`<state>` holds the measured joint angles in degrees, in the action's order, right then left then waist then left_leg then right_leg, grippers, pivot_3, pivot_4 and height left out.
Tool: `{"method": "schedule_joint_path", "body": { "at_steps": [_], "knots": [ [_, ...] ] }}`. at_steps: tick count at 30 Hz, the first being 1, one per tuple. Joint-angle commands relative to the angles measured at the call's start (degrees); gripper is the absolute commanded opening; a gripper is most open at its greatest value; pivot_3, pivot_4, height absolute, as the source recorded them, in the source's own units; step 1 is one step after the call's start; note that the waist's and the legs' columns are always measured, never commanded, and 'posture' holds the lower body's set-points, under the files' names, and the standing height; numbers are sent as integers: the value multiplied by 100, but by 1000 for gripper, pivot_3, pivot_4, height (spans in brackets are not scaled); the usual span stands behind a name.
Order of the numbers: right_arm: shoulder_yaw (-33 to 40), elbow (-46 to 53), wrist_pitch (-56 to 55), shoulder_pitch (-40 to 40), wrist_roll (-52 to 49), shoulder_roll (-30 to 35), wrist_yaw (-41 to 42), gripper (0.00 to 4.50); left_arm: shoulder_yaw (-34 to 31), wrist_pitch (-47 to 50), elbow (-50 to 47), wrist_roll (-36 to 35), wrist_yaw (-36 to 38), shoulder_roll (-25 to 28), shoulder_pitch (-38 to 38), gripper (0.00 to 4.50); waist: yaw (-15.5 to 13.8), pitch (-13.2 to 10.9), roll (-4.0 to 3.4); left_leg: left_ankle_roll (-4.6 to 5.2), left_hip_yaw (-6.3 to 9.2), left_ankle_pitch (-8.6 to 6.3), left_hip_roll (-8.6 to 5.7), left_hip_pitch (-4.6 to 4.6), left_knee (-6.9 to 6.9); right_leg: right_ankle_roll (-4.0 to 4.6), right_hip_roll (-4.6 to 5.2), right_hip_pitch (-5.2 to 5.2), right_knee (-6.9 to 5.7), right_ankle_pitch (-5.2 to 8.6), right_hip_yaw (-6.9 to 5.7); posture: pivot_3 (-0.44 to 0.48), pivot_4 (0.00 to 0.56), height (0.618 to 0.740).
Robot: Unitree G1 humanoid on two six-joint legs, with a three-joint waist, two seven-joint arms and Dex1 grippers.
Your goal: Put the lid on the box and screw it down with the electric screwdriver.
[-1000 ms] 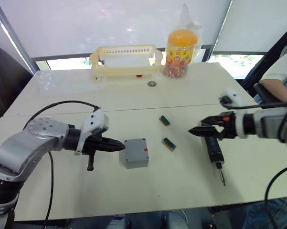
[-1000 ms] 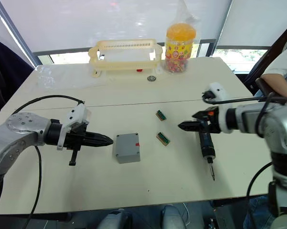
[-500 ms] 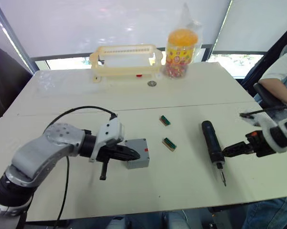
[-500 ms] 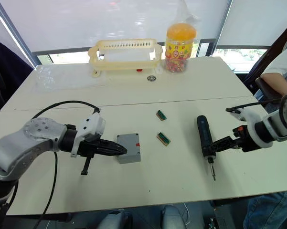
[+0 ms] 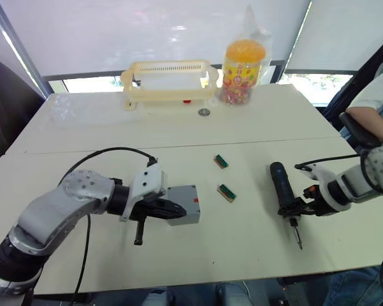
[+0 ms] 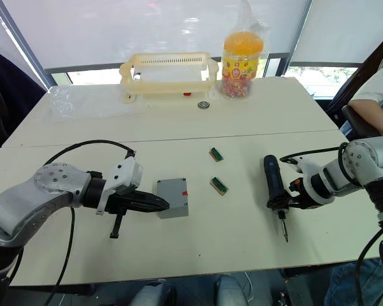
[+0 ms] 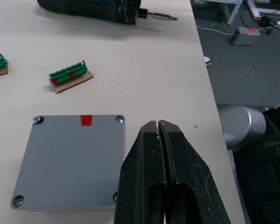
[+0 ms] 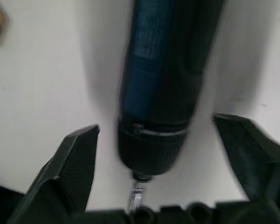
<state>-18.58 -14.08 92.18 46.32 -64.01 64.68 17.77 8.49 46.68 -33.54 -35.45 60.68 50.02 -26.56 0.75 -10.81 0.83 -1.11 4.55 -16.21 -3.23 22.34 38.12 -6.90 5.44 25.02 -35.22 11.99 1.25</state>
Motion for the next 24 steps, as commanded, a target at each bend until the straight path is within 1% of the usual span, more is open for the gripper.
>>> {"method": "schedule_joint_path", "body": {
  "at_steps": [1,2,5,7,8,9,10,11,14,16,18,20,22,24],
  "knots": [
    [112,283,32,-302,38,-133,-407,2045,-119,-42,-177,-10,-60,73,49,0,-1,3,5,0,2,0,0,-6,0,0,0,-9,2,0,-1,0,150,740],
    [213,307,32,-386,-46,-198,-524,1766,-133,-36,-170,-8,-77,79,68,0,-3,7,12,0,4,0,0,-10,0,0,-1,-15,4,0,-2,0,150,740],
    [648,168,32,-567,-275,-527,-908,1752,-180,-64,-70,41,-119,129,146,0,3,32,53,1,13,-1,0,-32,0,2,-8,-42,11,2,-6,0,150,740],
    [1291,39,32,-482,-159,-838,-1098,1752,-384,-56,151,6,-106,233,188,0,40,46,88,7,13,-4,4,-53,0,4,-15,-60,14,3,-5,0,150,740],
    [1687,-12,5,-369,-42,-1002,-1160,1752,-512,-30,309,-36,-110,267,179,0,61,45,94,14,12,-9,9,-73,-1,12,-22,-76,14,6,1,0,150,740],
    [2026,-23,-62,-256,42,-1110,-1208,1752,-639,-7,491,-82,-108,284,158,0,83,43,91,20,10,-12,16,-88,-1,31,-29,-84,15,6,11,0,150,740],
    [2273,10,-63,-181,124,-1244,-1285,1752,-736,-34,639,-103,-66,312,171,0,108,34,75,20,8,-12,16,-90,-2,34,-30,-83,14,4,14,0,150,740],
    [2566,138,-303,-51,138,-1281,-1206,1752,-849,-50,920,-121,-65,277,102,0,117,21,53,20,7,-12,16,-88,-1,35,-32,-79,10,3,16,0,150,740],
    [3349,856,-1221,154,21,-1332,-569,1752,-861,15,1486,-197,-74,24,-226,0,85,-25,-28,20,-5,-12,12,-70,-2,13,-34,-57,0,-8,16,0,150,740],
    [3507,1496,-1856,-1,156,-1438,-196,1752,-699,-35,1625,-119,94,19,-315,0,38,-24,-31,20,-5,-11,12,-27,-1,7,-34,-10,-15,-11,15,0,150,740],
    [3559,2318,-2721,-347,418,-1655,226,1752,-515,-135,1764,19,171,-51,-428,0,21,-22,-29,20,0,-11,13,4,-2,4,-35,27,-28,-13,11,0,150,740],
    [3520,3077,-3764,-660,801,-2113,482,1752,-357,-226,1930,149,230,-162,-575,0,10,-16,-19,26,6,-15,15,8,-11,4,-37,31,-17,-12,5,0,150,740],
    [3388,3483,-4349,-847,1056,-2554,522,1752,-246,-303,2048,241,277,-249,-666,0,17,-17,-19,27,6,-16,16,12,-11,4,-36,31,-9,-12,7,0,150,740],
    [2906,3881,-4991,-1077,1472,-3283,415,1752,-62,-391,2125,370,325,-363,-750,0,23,-17,-19,20,8,-12,12,10,-6,2,-27,30,-13,-15,17,0,150,740]
  ]
}}
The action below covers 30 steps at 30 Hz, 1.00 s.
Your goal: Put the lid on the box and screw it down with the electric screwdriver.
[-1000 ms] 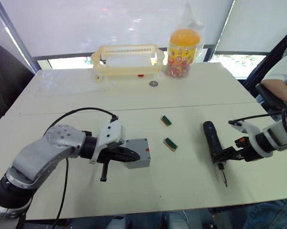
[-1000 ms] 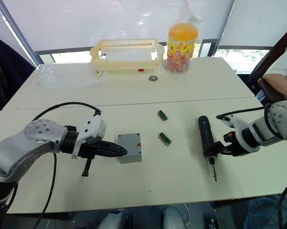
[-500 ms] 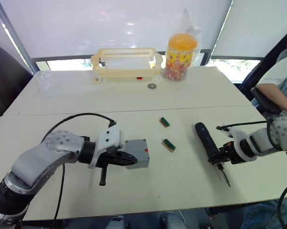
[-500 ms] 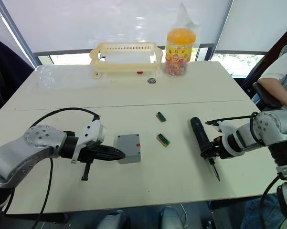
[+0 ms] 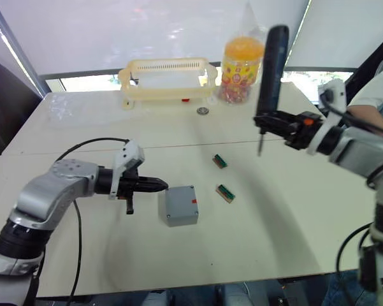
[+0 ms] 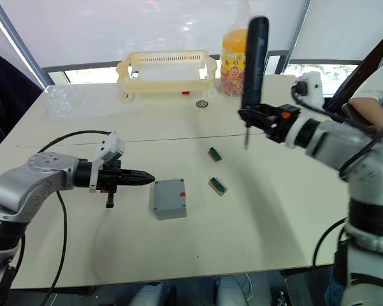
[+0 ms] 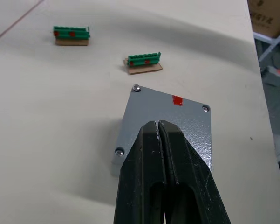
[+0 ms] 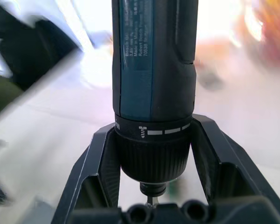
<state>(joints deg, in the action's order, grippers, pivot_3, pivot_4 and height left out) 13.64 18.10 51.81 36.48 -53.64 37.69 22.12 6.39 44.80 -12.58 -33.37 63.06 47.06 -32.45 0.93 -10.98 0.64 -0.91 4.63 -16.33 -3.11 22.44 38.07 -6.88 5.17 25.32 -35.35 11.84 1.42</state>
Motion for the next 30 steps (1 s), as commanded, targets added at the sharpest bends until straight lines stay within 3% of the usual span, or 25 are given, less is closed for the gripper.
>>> {"method": "schedule_joint_path", "body": {
  "at_steps": [1,5,10,18,30],
  "knots": [
    [-671,820,-1331,-289,780,-908,-14,1752,240,-245,61,242,76,-145,-206,0,3,-1,-2,-4,0,3,-2,-2,4,-1,0,-2,0,-3,2,0,150,740],
    [-1452,902,-2253,-858,1690,-1736,-39,1752,495,-417,60,534,77,-252,-220,0,-11,0,-2,-21,4,13,-6,-3,5,0,1,1,-12,-4,3,0,150,740],
    [-1869,732,-2991,-1243,2275,-2270,106,1752,771,-635,-3,906,63,-285,-69,0,-11,-1,-2,-29,11,17,-10,-1,5,1,3,1,-11,-5,3,0,150,740],
    [-2095,465,-3353,-1503,2767,-2516,255,1752,1170,-1138,348,1530,52,-479,148,0,-10,3,-4,-31,15,18,-8,-10,3,2,-2,-2,-19,-4,2,0,150,740],
    [-2225,186,-3548,-1701,3095,-2756,396,1752,1067,-1122,512,1524,59,-653,130,0,-7,5,-5,-32,17,19,-9,-21,3,2,-2,-14,-21,-4,1,0,150,740]
  ]
}}
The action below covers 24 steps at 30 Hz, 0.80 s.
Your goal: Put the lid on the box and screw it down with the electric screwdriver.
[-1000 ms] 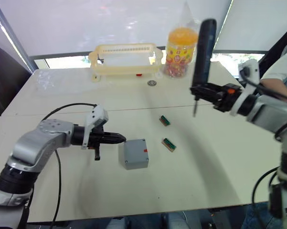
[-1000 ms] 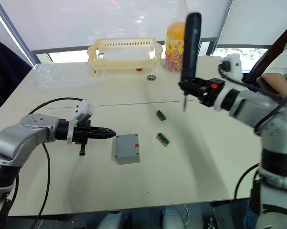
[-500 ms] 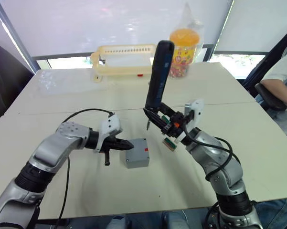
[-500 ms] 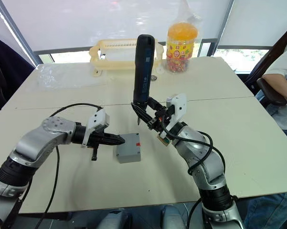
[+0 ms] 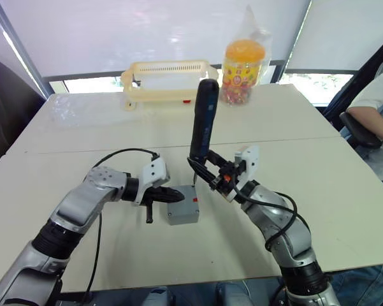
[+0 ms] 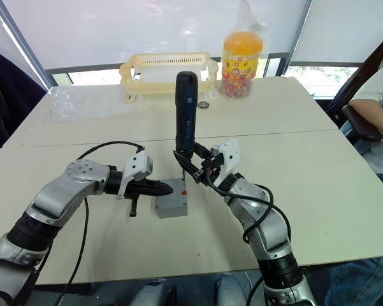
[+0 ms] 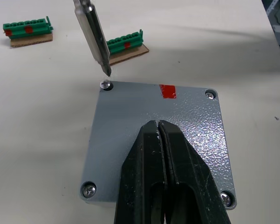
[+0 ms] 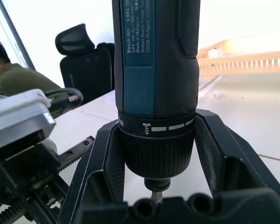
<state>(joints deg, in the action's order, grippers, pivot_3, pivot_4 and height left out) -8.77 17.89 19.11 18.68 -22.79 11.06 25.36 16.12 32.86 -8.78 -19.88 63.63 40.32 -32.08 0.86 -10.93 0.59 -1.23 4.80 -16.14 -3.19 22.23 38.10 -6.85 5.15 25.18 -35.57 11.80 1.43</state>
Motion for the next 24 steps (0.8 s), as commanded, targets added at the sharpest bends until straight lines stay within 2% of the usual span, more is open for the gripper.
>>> {"method": "schedule_joint_path", "body": {
  "at_steps": [1,24],
  "knots": [
    [20,197,-292,74,25,-104,80,1752,91,76,129,173,-2,20,98,0,0,0,0,0,0,0,0,0,0,0,0,0,-1,0,0,0,150,740],
    [65,-145,-509,136,253,-233,146,1752,25,329,-159,111,-90,-5,223,0,11,1,0,-1,1,1,0,-3,0,0,-1,0,-4,0,0,0,150,740]
  ]
}}
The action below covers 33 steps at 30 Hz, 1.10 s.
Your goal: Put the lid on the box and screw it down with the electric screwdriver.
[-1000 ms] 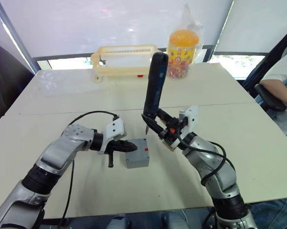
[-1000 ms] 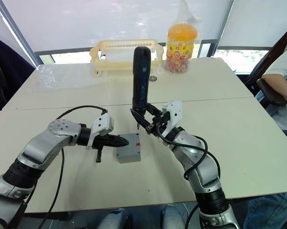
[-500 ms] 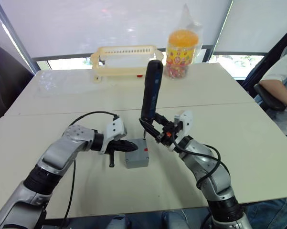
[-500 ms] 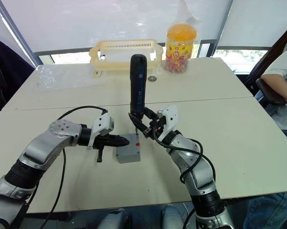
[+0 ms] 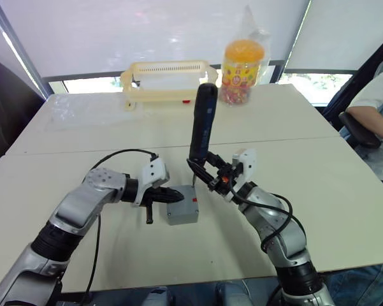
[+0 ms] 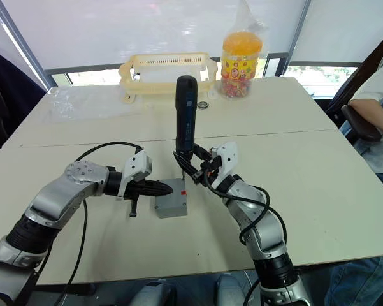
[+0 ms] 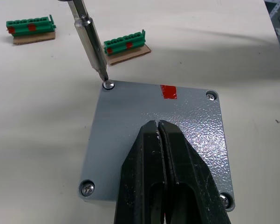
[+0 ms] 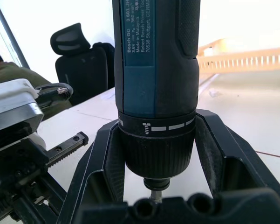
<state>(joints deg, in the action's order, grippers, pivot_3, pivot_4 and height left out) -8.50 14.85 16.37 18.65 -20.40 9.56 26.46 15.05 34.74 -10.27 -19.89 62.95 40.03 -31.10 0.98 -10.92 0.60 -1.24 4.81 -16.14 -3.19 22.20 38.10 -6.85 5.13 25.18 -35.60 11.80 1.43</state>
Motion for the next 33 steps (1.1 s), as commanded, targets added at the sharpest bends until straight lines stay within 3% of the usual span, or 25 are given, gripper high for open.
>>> {"method": "schedule_joint_path", "body": {
  "at_steps": [1,33],
  "knots": [
    [40,156,-238,137,17,-86,38,1752,132,149,-13,113,-24,22,125,0,-1,0,0,0,0,0,0,0,0,0,0,0,0,0,0,0,150,740],
    [-63,545,-113,44,56,-127,-11,1752,161,226,1,116,-63,-33,80,0,-5,0,0,-1,0,1,0,-3,0,0,0,-2,-1,0,0,0,150,740]
  ]
}}
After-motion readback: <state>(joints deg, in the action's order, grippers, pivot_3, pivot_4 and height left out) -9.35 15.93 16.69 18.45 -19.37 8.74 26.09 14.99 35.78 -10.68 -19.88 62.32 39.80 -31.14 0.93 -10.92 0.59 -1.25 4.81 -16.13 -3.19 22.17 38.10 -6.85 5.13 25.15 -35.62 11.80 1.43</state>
